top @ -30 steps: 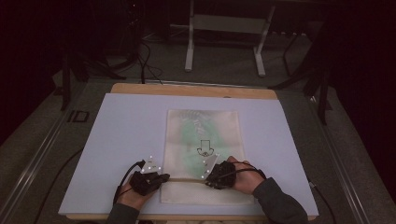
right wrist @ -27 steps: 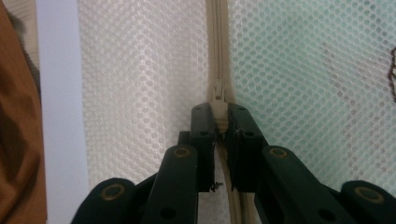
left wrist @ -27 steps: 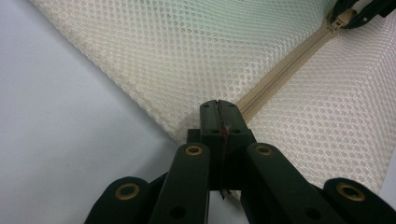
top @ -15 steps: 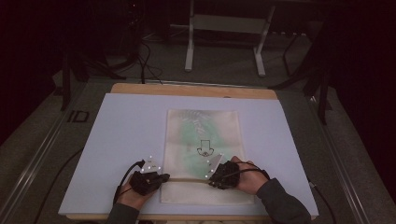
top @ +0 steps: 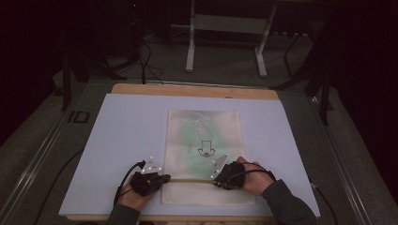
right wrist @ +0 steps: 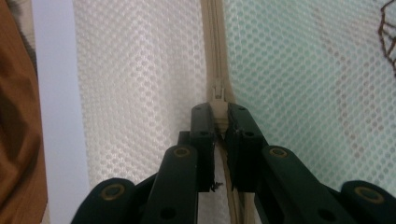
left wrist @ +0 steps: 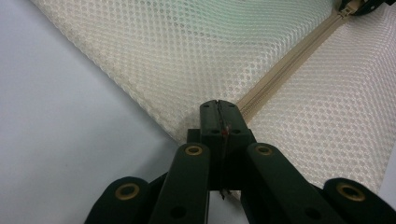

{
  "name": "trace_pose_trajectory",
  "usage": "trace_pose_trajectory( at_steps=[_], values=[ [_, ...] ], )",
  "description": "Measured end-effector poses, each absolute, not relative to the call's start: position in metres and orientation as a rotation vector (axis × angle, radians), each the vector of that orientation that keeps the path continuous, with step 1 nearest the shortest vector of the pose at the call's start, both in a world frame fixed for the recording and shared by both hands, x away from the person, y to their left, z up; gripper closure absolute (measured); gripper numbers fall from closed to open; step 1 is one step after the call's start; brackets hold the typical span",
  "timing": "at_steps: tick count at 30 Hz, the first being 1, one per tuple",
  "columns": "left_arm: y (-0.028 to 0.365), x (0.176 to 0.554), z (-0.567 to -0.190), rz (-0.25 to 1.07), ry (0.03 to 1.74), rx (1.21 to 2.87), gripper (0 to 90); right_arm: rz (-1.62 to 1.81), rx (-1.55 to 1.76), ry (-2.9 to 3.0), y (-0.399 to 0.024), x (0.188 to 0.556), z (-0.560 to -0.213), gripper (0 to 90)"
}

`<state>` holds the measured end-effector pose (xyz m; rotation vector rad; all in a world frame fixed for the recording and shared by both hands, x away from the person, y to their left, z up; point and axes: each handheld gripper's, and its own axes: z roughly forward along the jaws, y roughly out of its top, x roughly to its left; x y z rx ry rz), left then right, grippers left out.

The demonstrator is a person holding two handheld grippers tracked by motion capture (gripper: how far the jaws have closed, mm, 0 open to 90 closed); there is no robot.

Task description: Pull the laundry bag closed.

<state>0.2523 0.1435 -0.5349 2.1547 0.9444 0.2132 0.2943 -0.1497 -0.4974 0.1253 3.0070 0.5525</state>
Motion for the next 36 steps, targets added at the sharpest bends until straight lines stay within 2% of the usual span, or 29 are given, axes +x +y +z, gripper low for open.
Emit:
trace_pose_trajectory(
  at_steps=[36],
  values=[
    [0.144,0.252,-0.535,0.207,0.949,2.149,89.4,0.593,0.167,3.003,-0.167,0.293,-0.498,82.4]
  ],
)
